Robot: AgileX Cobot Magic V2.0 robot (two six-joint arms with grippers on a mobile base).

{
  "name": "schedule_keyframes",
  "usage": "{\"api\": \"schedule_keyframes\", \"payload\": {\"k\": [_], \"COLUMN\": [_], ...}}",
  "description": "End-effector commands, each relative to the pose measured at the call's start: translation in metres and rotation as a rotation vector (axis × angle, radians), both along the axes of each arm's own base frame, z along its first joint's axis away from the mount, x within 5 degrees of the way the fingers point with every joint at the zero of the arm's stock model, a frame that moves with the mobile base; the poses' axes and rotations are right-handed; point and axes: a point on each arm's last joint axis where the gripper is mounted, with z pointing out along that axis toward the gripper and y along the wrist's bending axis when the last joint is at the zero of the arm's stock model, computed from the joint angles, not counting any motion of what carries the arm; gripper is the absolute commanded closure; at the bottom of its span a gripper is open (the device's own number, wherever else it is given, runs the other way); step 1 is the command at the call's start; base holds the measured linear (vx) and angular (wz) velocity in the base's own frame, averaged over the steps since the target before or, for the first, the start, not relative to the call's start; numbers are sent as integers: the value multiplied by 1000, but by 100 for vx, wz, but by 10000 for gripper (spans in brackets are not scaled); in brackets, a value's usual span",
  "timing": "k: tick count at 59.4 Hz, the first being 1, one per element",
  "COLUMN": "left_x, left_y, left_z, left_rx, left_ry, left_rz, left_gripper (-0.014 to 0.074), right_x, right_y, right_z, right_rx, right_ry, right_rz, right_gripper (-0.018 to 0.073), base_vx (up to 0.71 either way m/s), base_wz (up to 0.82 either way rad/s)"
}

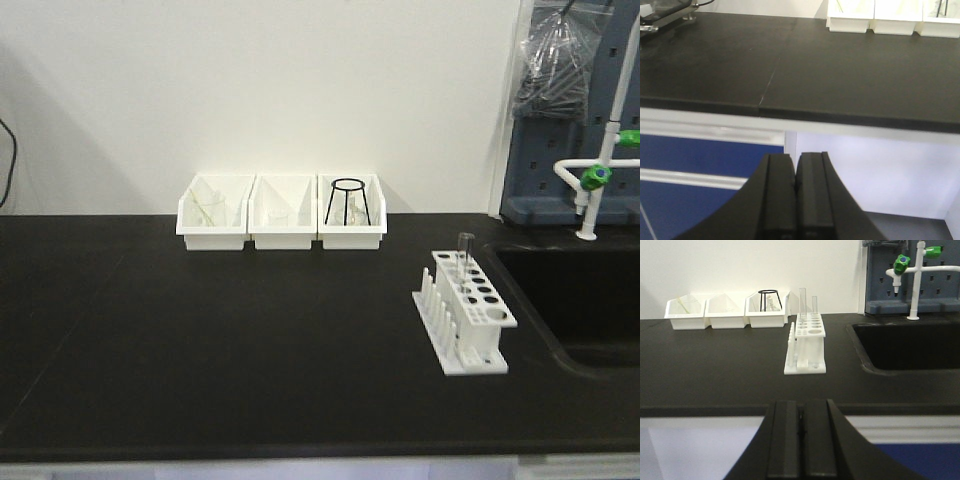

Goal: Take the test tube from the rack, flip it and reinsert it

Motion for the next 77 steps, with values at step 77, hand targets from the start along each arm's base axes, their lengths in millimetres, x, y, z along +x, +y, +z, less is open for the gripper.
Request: {"api": "schedule_keyframes", "payload": {"k": [77], "left_x": [1], "left_y": [-1], "left_z": [7], "left_rx": [6], "left_ry": [-89], "left_rz": [-12], "left_gripper": [603], "right_x": [-1], "right_y": [1], "right_z": [8], "right_rx": [-13], "right_ry": [-94], "right_rz": [5], "right_gripper": [568], "base_vx": [33], "base_wz": [-1]}}
